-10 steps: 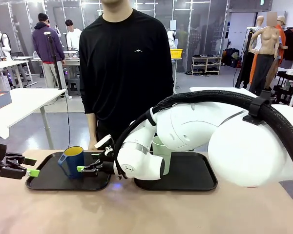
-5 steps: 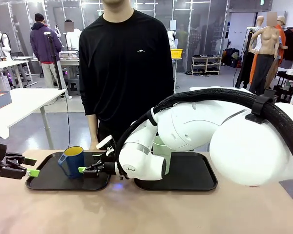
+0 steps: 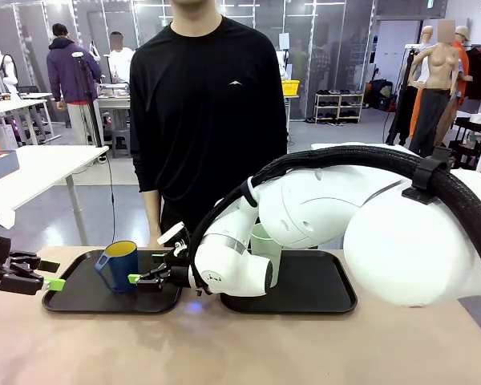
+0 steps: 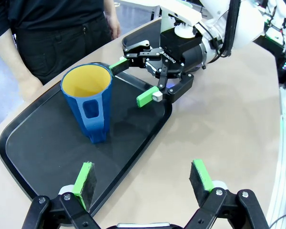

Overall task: Sort and store the cups by type.
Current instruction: Pick up the Handle plastic cup and place it into the empty Flat Tray.

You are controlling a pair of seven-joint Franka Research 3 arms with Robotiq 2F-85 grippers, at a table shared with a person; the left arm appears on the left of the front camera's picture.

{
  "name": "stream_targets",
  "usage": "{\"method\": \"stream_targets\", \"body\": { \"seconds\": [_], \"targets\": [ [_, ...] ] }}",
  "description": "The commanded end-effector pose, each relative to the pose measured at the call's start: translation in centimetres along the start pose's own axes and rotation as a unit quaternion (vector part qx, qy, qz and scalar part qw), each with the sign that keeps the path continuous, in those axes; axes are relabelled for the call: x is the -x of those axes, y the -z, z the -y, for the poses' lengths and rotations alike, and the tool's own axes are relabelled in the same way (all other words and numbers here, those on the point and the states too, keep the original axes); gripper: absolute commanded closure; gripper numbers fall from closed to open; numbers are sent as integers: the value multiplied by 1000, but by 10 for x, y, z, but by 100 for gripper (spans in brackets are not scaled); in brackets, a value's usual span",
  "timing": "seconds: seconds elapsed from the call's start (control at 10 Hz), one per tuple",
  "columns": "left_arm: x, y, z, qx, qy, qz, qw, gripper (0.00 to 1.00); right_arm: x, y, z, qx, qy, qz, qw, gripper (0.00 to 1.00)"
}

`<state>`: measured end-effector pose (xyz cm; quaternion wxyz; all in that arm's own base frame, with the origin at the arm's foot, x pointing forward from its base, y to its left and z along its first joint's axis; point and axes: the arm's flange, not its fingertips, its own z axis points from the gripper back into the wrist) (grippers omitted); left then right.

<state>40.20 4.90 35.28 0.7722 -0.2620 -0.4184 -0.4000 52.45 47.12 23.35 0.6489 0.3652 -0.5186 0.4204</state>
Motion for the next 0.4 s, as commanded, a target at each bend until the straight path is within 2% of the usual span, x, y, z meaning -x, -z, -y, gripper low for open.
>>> {"method": "stream_targets", "body": {
  "seconds": [0.0,0.3],
  "targets": [
    [2,3,-1,-6,10,10,1000,0,1,2,-1,0,0,1,1000,0],
    [2,3,-1,-6,10,10,1000,0,1,2,-1,0,0,1,1000,0]
  ]
}}
